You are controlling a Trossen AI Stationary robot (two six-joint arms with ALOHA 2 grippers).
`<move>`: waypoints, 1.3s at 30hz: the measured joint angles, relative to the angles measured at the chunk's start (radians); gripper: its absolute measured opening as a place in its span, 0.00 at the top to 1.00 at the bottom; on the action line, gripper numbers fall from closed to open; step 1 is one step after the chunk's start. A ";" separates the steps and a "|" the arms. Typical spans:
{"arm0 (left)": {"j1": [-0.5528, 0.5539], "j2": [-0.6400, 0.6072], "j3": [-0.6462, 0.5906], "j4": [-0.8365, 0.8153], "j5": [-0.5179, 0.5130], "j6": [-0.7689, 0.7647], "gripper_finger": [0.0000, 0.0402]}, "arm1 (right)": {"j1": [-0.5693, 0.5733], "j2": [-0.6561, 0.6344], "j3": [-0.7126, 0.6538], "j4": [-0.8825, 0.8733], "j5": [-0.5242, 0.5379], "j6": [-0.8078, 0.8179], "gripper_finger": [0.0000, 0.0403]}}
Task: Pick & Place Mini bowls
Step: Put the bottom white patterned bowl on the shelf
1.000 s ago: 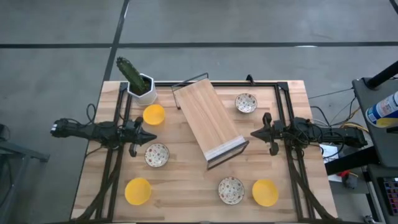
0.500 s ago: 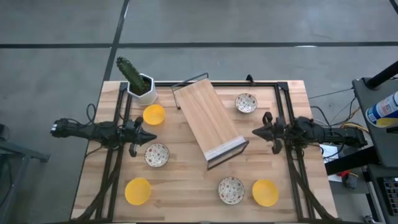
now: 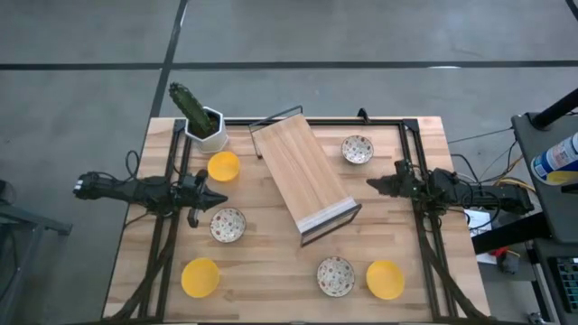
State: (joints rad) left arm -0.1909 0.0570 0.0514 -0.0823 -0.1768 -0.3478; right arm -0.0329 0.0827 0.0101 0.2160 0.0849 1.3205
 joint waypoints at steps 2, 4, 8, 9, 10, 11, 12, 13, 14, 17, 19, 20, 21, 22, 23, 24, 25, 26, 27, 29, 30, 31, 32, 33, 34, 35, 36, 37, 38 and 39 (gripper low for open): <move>0.001 0.000 0.000 0.009 -0.009 0.010 1.00 | 0.003 0.001 0.000 0.004 -0.045 0.135 0.98; 0.001 0.003 -0.005 0.043 -0.028 -0.003 1.00 | 0.003 0.001 0.000 0.006 -0.086 0.232 0.98; 0.001 0.002 -0.004 0.234 -0.035 -0.316 1.00 | 0.009 0.006 0.000 0.079 -0.072 0.349 0.98; 0.001 0.002 -0.004 0.284 -0.038 -0.431 1.00 | 0.009 0.009 0.000 0.111 -0.061 0.343 0.98; 0.001 0.002 -0.003 0.326 -0.043 -0.531 1.00 | 0.009 0.012 0.000 0.140 -0.053 0.331 0.98; 0.001 0.002 -0.003 0.360 -0.056 -0.610 1.00 | 0.009 0.016 0.002 0.159 -0.047 0.322 0.98; 0.001 0.002 -0.003 0.392 -0.074 -0.662 1.00 | 0.009 0.018 0.007 0.167 -0.043 0.314 0.98; 0.001 0.002 -0.003 0.418 -0.095 -0.687 1.00 | 0.009 0.018 0.014 0.166 -0.043 0.303 0.98; 0.001 0.002 -0.003 0.433 -0.122 -0.694 1.00 | 0.009 0.019 0.021 0.165 -0.045 0.292 0.98; 0.001 0.002 -0.003 0.441 -0.211 -0.701 1.00 | 0.009 0.020 0.033 0.166 -0.062 0.270 0.98; 0.001 0.002 -0.003 0.448 -0.239 -0.723 1.00 | 0.007 0.020 0.034 0.164 -0.042 0.274 0.98; 0.001 0.002 -0.003 0.449 -0.250 -0.739 1.00 | 0.005 0.021 0.034 0.165 -0.033 0.271 0.98; 0.002 0.002 -0.003 0.448 -0.262 -0.756 1.00 | 0.004 0.021 0.034 0.164 -0.031 0.254 0.98; 0.001 0.003 -0.003 0.448 -0.283 -0.773 1.00 | 0.003 0.022 0.034 0.162 -0.031 0.234 0.98; 0.001 0.003 -0.005 0.448 -0.307 -0.791 1.00 | 0.002 0.025 0.035 0.159 -0.032 0.212 0.98; 0.001 0.003 -0.005 0.448 -0.329 -0.811 1.00 | 0.002 0.032 0.035 0.157 -0.039 0.197 0.98; 0.002 0.004 -0.006 0.448 -0.351 -0.830 1.00 | 0.002 0.041 0.035 0.156 -0.056 0.189 0.98; 0.001 0.004 -0.006 0.448 -0.375 -0.843 1.00 | 0.002 0.050 0.035 0.156 -0.084 0.184 0.98; 0.001 0.004 -0.006 0.448 -0.402 -0.849 1.00 | 0.003 0.059 0.035 0.153 -0.125 0.183 0.97; 0.001 0.004 -0.006 0.448 -0.449 -0.860 1.00 | 0.003 0.084 0.035 0.157 -0.211 0.190 0.95; 0.001 0.005 -0.006 0.448 -0.472 -0.863 1.00 | 0.002 0.097 0.037 0.155 -0.255 0.194 0.94; 0.002 0.006 -0.006 0.449 -0.491 -0.863 1.00 | 0.003 0.113 0.042 0.149 -0.296 0.195 0.92; 0.002 0.008 -0.006 0.448 -0.501 -0.864 1.00 | 0.003 0.129 0.051 0.138 -0.338 0.195 0.90; 0.002 0.009 -0.006 0.448 -0.512 -0.870 1.00 | 0.003 0.145 0.066 0.121 -0.378 0.199 0.88; 0.002 0.009 -0.006 0.448 -0.517 -0.886 1.00 | 0.003 0.162 0.085 0.101 -0.418 0.201 0.86; 0.002 0.009 -0.005 0.449 -0.520 -0.906 1.00 | 0.003 0.179 0.107 0.077 -0.463 0.202 0.84; 0.002 0.009 -0.005 0.449 -0.521 -0.919 1.00 | 0.003 0.196 0.129 0.048 -0.511 0.203 0.82; 0.002 0.009 -0.003 0.448 -0.521 -0.923 1.00 | 0.003 0.214 0.155 0.012 -0.552 0.202 0.80; 0.002 0.009 0.000 0.448 -0.520 -0.923 1.00 | 0.003 0.231 0.185 -0.030 -0.588 0.203 0.78; 0.002 0.009 0.004 0.449 -0.521 -0.922 1.00 | 0.003 0.247 0.220 -0.092 -0.617 0.211 0.77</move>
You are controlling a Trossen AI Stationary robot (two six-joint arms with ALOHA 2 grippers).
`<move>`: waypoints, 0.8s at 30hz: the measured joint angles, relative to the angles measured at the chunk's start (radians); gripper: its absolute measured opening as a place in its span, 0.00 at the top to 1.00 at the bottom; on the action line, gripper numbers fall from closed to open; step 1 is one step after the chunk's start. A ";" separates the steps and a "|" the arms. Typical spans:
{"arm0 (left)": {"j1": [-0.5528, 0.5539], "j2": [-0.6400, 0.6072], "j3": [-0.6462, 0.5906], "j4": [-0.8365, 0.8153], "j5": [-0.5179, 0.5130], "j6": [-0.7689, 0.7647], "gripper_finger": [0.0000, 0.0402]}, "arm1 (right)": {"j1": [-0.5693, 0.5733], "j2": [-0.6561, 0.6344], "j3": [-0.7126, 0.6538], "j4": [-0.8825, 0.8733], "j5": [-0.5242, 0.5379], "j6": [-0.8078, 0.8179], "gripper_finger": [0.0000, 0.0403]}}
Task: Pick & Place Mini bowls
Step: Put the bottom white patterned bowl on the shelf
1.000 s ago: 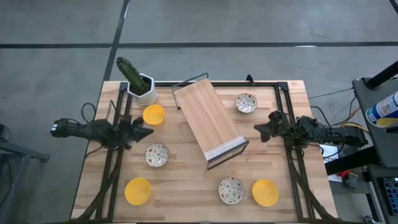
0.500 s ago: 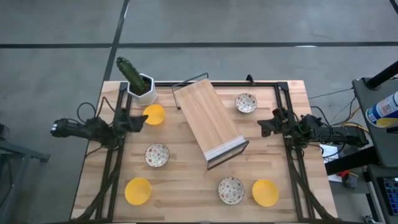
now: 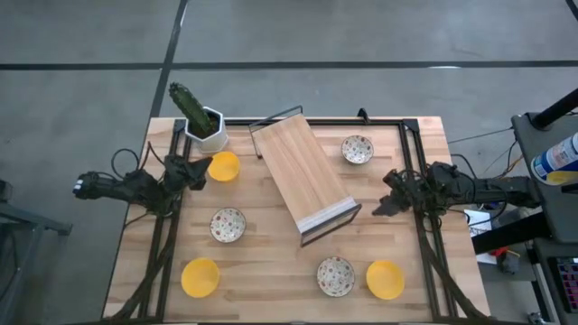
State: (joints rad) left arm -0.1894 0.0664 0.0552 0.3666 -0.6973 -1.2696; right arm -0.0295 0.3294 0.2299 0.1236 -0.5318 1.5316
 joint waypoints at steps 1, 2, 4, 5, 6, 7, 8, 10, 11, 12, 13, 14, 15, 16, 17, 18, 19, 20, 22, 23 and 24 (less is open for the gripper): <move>0.000 0.000 0.003 0.001 0.000 0.003 1.00 | 0.002 0.018 0.036 -0.071 -0.023 0.008 0.75; 0.000 0.000 0.006 0.001 0.000 0.005 1.00 | 0.007 0.039 0.074 -0.145 -0.044 0.003 0.74; 0.000 0.000 0.014 0.000 0.000 0.007 1.00 | 0.021 0.086 0.150 -0.307 -0.066 -0.027 0.72; 0.000 0.000 0.020 0.000 0.000 0.008 1.00 | 0.030 0.114 0.189 -0.386 -0.068 -0.043 0.72; 0.000 0.000 0.027 0.000 0.002 0.008 1.00 | 0.040 0.144 0.228 -0.451 -0.066 -0.064 0.72; 0.000 0.001 0.035 0.001 0.008 0.008 1.00 | 0.050 0.177 0.266 -0.497 -0.052 -0.087 0.72; 0.000 0.001 0.043 0.001 0.017 0.010 1.00 | 0.063 0.208 0.301 -0.539 -0.030 -0.109 0.72; 0.000 0.002 0.058 0.000 0.043 0.018 1.00 | 0.092 0.276 0.356 -0.598 0.011 -0.135 0.73; 0.000 0.002 0.065 0.001 0.065 0.019 1.00 | 0.107 0.314 0.379 -0.597 0.030 -0.139 0.74; 0.000 0.002 0.074 0.001 0.085 0.019 1.00 | 0.123 0.351 0.399 -0.592 0.052 -0.136 0.75; 0.000 0.002 0.081 0.001 0.106 0.021 1.00 | 0.139 0.389 0.415 -0.593 0.075 -0.116 0.75; 0.000 0.002 0.088 0.001 0.123 0.024 1.00 | 0.159 0.428 0.430 -0.598 0.096 -0.089 0.76; 0.000 0.002 0.096 0.001 0.137 0.026 1.00 | 0.180 0.468 0.446 -0.598 0.110 -0.061 0.77; 0.000 0.002 0.103 0.001 0.143 0.026 1.00 | 0.200 0.504 0.460 -0.596 0.121 -0.042 0.77; 0.000 0.002 0.110 0.001 0.150 0.027 1.00 | 0.225 0.547 0.476 -0.596 0.133 -0.027 0.77; 0.000 0.002 0.117 0.001 0.159 0.027 1.00 | 0.250 0.586 0.492 -0.595 0.146 -0.016 0.78; 0.000 0.002 0.124 0.001 0.167 0.028 1.00 | 0.277 0.622 0.509 -0.592 0.160 -0.009 0.78; 0.000 0.002 0.130 0.001 0.177 0.035 1.00 | 0.306 0.657 0.527 -0.592 0.182 -0.008 0.78; 0.000 0.002 0.141 0.001 0.205 0.056 1.00 | 0.359 0.724 0.562 -0.592 0.232 0.000 0.78; 0.000 0.002 0.144 0.001 0.218 0.065 1.00 | 0.382 0.754 0.577 -0.590 0.259 0.012 0.78; 0.000 0.002 0.147 0.001 0.222 0.065 1.00 | 0.404 0.784 0.591 -0.592 0.287 0.026 0.78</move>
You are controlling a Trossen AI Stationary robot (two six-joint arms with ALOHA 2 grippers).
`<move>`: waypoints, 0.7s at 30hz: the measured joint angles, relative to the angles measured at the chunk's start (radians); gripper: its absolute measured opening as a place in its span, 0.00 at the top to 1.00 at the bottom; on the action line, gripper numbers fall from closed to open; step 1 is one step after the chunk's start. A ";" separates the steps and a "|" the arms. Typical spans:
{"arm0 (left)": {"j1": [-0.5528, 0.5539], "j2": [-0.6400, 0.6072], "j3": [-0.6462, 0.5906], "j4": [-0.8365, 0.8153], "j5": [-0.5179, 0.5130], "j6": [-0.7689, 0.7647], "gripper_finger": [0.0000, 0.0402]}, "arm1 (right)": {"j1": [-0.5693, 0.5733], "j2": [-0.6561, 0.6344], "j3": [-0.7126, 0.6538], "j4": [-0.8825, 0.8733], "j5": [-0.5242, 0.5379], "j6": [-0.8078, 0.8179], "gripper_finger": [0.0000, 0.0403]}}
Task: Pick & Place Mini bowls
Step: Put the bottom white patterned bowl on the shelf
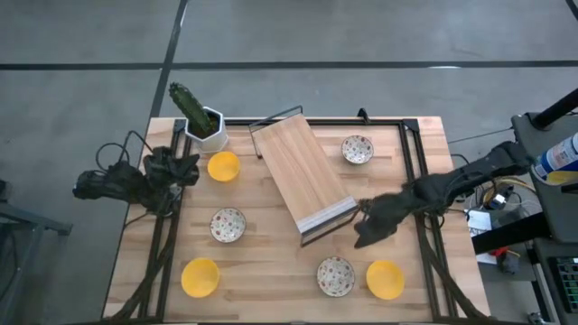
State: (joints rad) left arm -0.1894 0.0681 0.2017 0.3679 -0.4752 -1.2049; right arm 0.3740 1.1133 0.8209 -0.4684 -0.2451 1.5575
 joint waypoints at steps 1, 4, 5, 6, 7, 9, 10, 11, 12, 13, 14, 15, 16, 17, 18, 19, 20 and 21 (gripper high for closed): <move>0.000 0.000 0.001 0.000 0.003 0.000 1.00 | 0.020 0.031 0.014 0.000 0.028 0.013 0.78; 0.000 0.000 0.002 0.000 0.005 0.000 1.00 | 0.064 0.117 0.051 -0.001 0.083 0.039 0.78; 0.000 0.000 0.002 -0.001 0.006 0.001 1.00 | 0.074 0.146 0.062 -0.007 0.090 0.041 0.79; 0.000 0.000 0.002 -0.001 0.007 0.001 1.00 | 0.082 0.174 0.076 -0.012 0.092 0.043 0.79; 0.000 0.000 0.001 -0.001 0.007 0.001 1.00 | 0.090 0.201 0.089 -0.027 0.091 0.051 0.79; 0.000 0.000 0.001 -0.002 0.007 0.001 1.00 | 0.105 0.253 0.115 -0.060 0.091 0.055 0.80; 0.000 0.000 0.001 -0.003 0.007 0.001 1.00 | 0.113 0.277 0.129 -0.074 0.091 0.052 0.80; 0.000 0.000 0.001 -0.003 0.007 0.001 1.00 | 0.120 0.300 0.147 -0.093 0.091 0.046 0.80; 0.000 0.000 0.001 -0.003 0.007 0.001 1.00 | 0.125 0.321 0.165 -0.119 0.091 0.036 0.80; 0.000 0.000 0.001 -0.003 0.008 0.001 1.00 | 0.130 0.340 0.182 -0.146 0.091 0.022 0.81; 0.000 0.000 0.001 -0.003 0.011 0.001 1.00 | 0.133 0.362 0.201 -0.176 0.091 0.013 0.81; 0.000 0.000 0.000 -0.002 0.013 0.001 1.00 | 0.135 0.381 0.220 -0.208 0.090 0.005 0.81; 0.000 0.000 0.000 -0.002 0.014 0.001 1.00 | 0.138 0.400 0.236 -0.236 0.090 -0.003 0.81; 0.000 0.000 0.000 -0.002 0.013 0.001 1.00 | 0.139 0.420 0.251 -0.255 0.090 -0.019 0.81; 0.000 0.000 0.000 -0.002 0.013 0.001 1.00 | 0.140 0.438 0.265 -0.263 0.090 -0.034 0.81; 0.000 0.000 -0.001 -0.003 0.014 0.001 1.00 | 0.141 0.457 0.277 -0.260 0.090 -0.046 0.81; 0.000 0.000 -0.001 -0.002 0.014 0.001 1.00 | 0.142 0.475 0.288 -0.258 0.090 -0.056 0.81; 0.000 0.000 -0.001 -0.002 0.014 0.001 1.00 | 0.144 0.495 0.300 -0.261 0.090 -0.069 0.81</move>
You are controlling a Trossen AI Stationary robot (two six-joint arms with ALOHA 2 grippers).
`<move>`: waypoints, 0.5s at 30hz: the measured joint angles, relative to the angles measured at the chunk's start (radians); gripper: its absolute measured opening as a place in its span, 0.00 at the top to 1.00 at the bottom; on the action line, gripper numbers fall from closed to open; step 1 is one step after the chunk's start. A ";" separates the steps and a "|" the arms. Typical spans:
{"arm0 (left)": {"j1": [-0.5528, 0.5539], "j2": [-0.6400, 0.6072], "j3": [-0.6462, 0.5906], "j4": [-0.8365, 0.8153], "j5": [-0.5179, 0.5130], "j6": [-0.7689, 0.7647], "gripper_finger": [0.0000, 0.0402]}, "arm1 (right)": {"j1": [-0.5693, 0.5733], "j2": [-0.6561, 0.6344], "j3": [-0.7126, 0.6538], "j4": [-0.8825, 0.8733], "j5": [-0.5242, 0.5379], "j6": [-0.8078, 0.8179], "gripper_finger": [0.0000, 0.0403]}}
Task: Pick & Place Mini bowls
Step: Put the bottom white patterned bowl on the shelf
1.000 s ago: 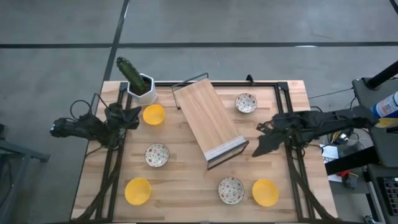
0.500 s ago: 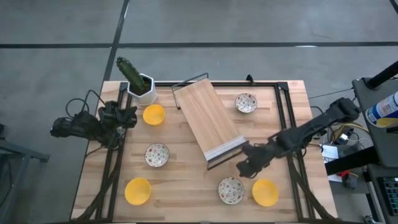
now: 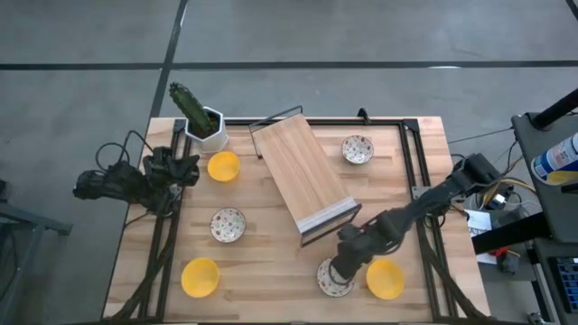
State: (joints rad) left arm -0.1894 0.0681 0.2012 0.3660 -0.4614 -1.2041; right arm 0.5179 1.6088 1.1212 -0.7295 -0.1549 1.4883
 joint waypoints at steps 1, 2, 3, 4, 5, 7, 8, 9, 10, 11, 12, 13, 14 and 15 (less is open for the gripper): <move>0.000 0.000 0.000 0.000 0.001 -0.001 1.00 | 0.000 0.019 0.014 -0.001 -0.002 -0.013 0.81; 0.000 0.000 0.000 0.000 0.005 -0.002 1.00 | 0.002 0.037 0.026 0.002 -0.003 -0.027 0.82; 0.000 0.000 0.000 0.000 0.008 -0.007 1.00 | 0.004 0.052 0.034 0.002 -0.003 -0.040 0.82; 0.000 0.000 0.000 0.000 0.010 -0.011 1.00 | 0.008 0.066 0.043 -0.002 -0.004 -0.045 0.82; 0.000 0.000 0.000 0.001 0.011 -0.017 1.00 | 0.008 0.079 0.052 -0.006 -0.004 -0.047 0.83; 0.000 0.000 0.000 0.001 0.016 -0.029 1.00 | 0.013 0.099 0.065 -0.024 -0.004 -0.049 0.83; 0.000 0.000 0.000 0.001 0.018 -0.029 1.00 | 0.014 0.107 0.071 -0.046 -0.004 -0.050 0.84; 0.000 0.000 0.000 0.001 0.019 -0.029 1.00 | 0.015 0.110 0.077 -0.063 -0.004 -0.050 0.84; 0.000 0.000 0.000 0.001 0.019 -0.029 1.00 | 0.019 0.111 0.081 -0.078 -0.004 -0.049 0.84; 0.000 0.000 0.000 0.001 0.019 -0.029 1.00 | 0.020 0.109 0.082 -0.093 -0.003 -0.049 0.84; 0.000 0.000 0.000 0.001 0.019 -0.029 1.00 | 0.021 0.105 0.082 -0.106 -0.003 -0.049 0.84; 0.000 0.000 0.000 0.001 0.019 -0.029 1.00 | 0.022 0.101 0.079 -0.110 -0.003 -0.047 0.84; 0.000 0.000 0.000 0.001 0.019 -0.029 1.00 | 0.024 0.096 0.074 -0.110 -0.002 -0.044 0.84; 0.000 0.000 0.000 0.001 0.019 -0.029 1.00 | 0.026 0.092 0.069 -0.112 -0.002 -0.044 0.84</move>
State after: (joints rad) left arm -0.1894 0.0677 0.2008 0.3668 -0.4419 -1.2335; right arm 0.5436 1.7004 1.1901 -0.8414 -0.1572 1.4447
